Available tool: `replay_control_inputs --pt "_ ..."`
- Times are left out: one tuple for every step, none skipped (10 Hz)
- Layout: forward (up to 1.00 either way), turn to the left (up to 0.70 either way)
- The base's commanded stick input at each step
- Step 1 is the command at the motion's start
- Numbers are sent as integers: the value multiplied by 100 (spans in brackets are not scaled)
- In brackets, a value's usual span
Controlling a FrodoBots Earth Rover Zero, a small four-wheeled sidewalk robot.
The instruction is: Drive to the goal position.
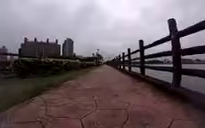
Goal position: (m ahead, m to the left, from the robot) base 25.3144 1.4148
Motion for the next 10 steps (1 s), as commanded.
replay_control_inputs --pt "100 0" --pt "100 0" --pt "100 0" --pt "100 0" --pt "100 0" --pt "100 0" --pt "100 0" --pt "100 0" --pt "100 0" --pt "100 0"
